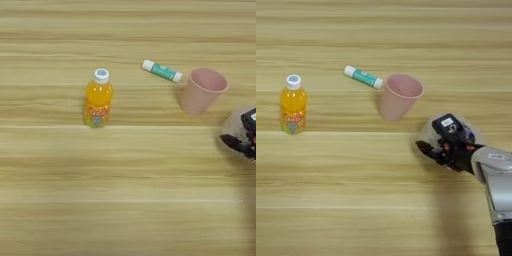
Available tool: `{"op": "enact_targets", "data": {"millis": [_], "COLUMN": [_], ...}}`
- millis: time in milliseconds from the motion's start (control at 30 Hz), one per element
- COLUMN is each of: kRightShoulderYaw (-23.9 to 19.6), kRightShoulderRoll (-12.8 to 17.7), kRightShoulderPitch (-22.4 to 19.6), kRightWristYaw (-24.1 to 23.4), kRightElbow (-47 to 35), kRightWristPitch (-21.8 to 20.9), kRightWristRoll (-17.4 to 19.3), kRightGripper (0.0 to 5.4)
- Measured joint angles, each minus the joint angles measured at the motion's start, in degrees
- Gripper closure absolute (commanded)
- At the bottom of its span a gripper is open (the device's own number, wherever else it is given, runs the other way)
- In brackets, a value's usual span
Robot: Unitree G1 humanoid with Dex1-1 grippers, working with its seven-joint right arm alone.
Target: Move the objects on the table
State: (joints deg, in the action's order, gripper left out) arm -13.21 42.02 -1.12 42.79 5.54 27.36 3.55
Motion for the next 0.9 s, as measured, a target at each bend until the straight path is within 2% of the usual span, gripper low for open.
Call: {"op": "enact_targets", "data": {"millis": [167, 900], "kRightShoulderYaw": [-1.00, -1.08], "kRightShoulderRoll": [-0.72, -5.33], "kRightShoulderPitch": [1.88, 8.69], "kRightWristYaw": [-0.03, -0.77], "kRightElbow": [-3.35, -18.26], "kRightWristPitch": [1.38, 6.93], "kRightWristRoll": [1.12, 5.29], "kRightGripper": [3.84, 3.99]}}
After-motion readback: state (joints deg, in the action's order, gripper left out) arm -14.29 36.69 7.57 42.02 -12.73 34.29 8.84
